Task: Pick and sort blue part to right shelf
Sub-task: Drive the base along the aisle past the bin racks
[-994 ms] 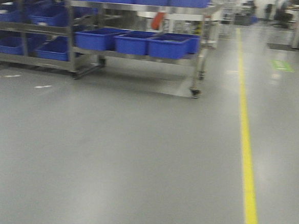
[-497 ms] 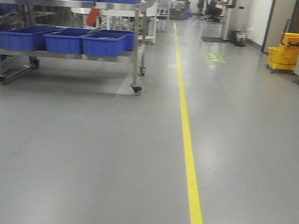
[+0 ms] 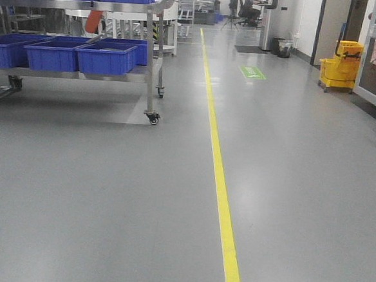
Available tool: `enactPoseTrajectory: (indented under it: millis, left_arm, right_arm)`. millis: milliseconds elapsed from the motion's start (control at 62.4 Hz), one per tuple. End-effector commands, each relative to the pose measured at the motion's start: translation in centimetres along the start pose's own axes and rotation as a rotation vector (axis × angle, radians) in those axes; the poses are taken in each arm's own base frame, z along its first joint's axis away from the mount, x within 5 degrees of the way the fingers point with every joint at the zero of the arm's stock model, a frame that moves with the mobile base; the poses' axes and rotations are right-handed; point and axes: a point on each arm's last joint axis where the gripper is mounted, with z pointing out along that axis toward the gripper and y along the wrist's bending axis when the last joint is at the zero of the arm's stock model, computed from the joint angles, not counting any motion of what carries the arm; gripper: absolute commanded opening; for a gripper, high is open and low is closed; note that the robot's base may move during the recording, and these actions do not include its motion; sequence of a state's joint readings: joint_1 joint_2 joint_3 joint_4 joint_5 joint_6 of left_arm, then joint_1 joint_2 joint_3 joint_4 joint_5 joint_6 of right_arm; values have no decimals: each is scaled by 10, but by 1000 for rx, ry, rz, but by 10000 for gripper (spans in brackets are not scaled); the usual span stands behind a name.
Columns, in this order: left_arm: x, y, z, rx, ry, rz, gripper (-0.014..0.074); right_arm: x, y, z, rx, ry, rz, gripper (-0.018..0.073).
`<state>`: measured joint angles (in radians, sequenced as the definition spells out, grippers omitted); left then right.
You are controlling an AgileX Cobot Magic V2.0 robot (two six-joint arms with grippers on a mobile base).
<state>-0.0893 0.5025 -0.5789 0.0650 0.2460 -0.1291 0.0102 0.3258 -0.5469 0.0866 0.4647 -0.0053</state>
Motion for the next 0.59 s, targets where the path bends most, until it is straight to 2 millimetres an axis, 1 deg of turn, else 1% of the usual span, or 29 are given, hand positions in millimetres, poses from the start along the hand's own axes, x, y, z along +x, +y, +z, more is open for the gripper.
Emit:
enactPoseTrajectory:
  millis: [0, 577]
  left_arm:
    - [-18, -1, -2, 12, -122, -2, 262]
    - [-18, -1, -2, 12, -122, -2, 262]
  right_arm:
    - [-17, 0, -3, 3, -118, -3, 372]
    - [-17, 0, -3, 3, -118, -3, 372]
